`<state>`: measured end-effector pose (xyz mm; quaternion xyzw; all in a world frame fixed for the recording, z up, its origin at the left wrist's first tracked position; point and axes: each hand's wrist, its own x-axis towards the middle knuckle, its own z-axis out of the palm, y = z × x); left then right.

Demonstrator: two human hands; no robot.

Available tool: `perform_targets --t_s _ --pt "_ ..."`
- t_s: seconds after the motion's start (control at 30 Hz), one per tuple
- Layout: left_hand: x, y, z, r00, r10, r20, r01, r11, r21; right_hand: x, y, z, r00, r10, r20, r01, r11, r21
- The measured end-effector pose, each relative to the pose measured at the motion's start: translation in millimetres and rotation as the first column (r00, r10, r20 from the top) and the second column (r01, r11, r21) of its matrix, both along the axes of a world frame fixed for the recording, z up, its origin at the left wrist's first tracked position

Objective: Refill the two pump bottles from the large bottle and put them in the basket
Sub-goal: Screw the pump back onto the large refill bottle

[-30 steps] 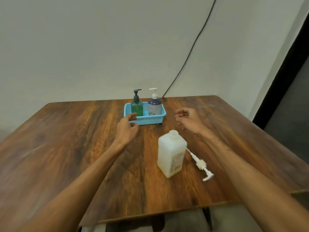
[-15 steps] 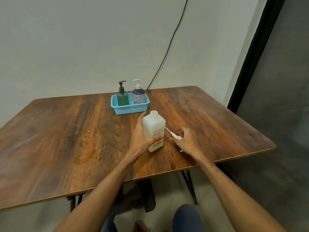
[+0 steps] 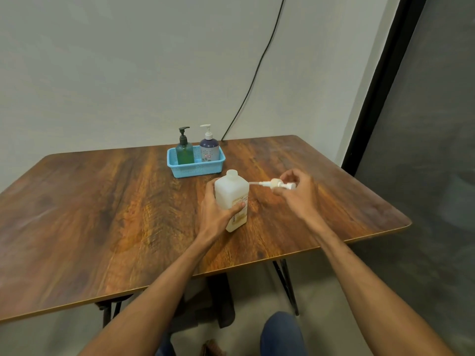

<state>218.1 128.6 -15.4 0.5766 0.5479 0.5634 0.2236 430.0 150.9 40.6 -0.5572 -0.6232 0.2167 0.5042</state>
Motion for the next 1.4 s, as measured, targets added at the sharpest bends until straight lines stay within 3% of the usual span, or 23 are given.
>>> perform_targets --t_s 0.37,0.7,1.4 --pt "-4.8 7.9 0.4 1.0 -0.011 0.009 0.011 1.0 -0.004 -3.3 -35.7 121.1 0.991 0.133 0.031 -0.136 0.965 0.222" --pt "-5.2 8.3 2.2 1.0 -0.01 0.0 0.01 1.0 -0.01 -24.0 -43.8 160.6 0.964 0.189 0.185 -0.238 0.927 0.291" --pt "-5.2 6.2 3.3 1.0 -0.015 -0.013 0.015 1.0 0.0 -88.1 12.4 118.0 0.763 0.396 0.511 -0.381 0.914 -0.138"
